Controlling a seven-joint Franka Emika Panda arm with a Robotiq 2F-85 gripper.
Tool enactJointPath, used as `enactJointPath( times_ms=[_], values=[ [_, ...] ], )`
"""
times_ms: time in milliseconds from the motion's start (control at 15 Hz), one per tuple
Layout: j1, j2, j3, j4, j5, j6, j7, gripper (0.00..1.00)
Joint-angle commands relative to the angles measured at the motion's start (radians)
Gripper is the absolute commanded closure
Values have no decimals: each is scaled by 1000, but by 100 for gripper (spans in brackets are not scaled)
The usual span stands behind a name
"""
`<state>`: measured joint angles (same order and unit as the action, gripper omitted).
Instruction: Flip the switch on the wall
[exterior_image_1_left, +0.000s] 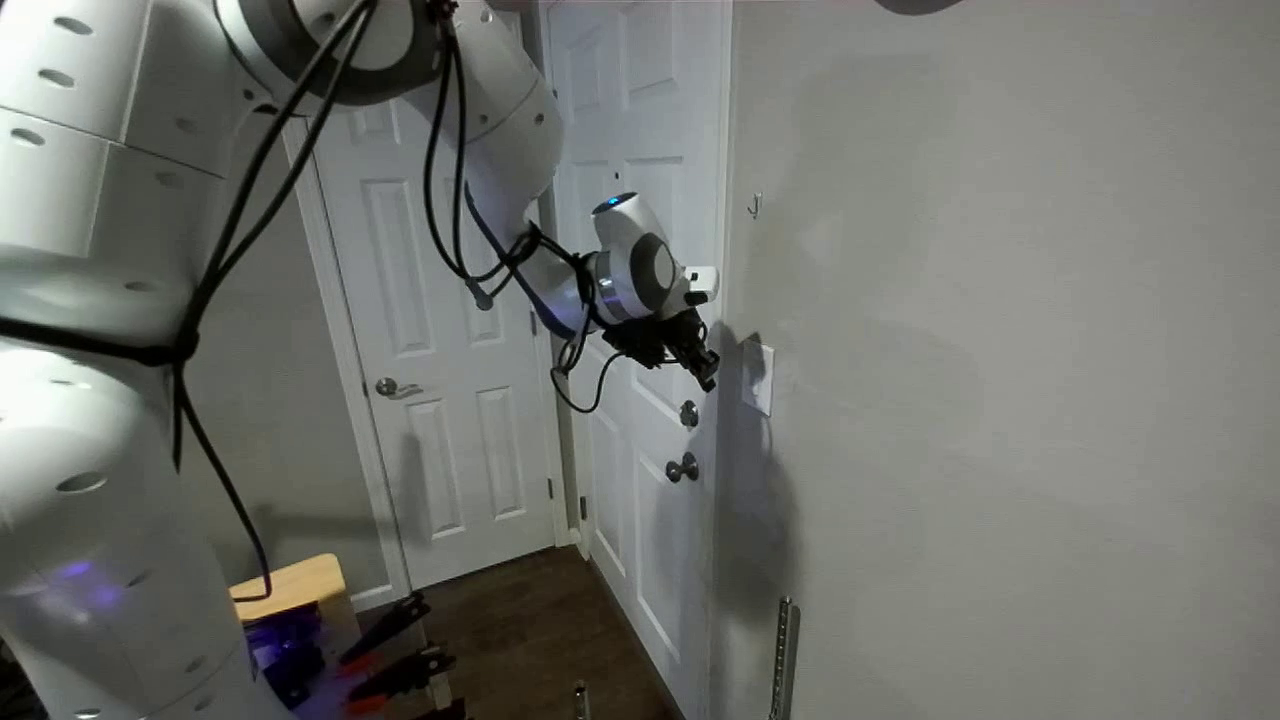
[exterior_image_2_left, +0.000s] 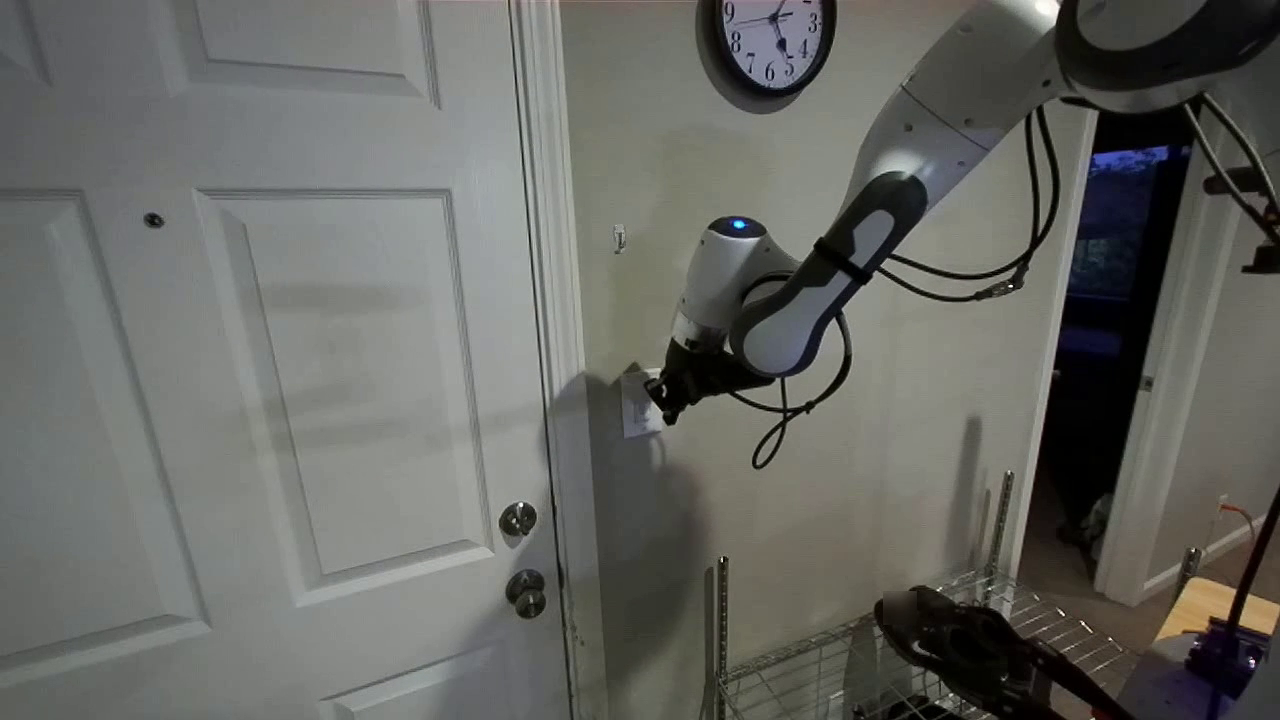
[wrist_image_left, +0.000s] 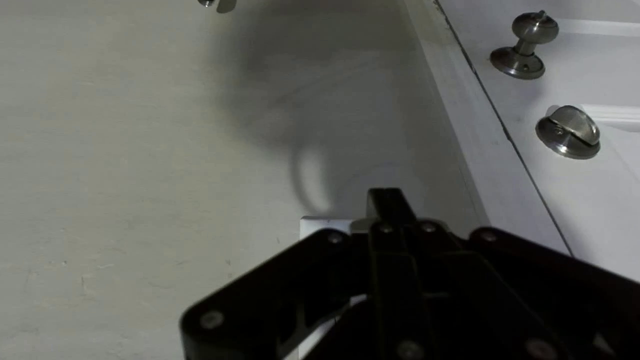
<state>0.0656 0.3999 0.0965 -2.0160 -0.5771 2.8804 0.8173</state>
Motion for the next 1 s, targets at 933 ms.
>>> enactJointPath(
  times_ms=[933],
  values=[
    [70,189,-83,210,31,33,63,99]
  ],
)
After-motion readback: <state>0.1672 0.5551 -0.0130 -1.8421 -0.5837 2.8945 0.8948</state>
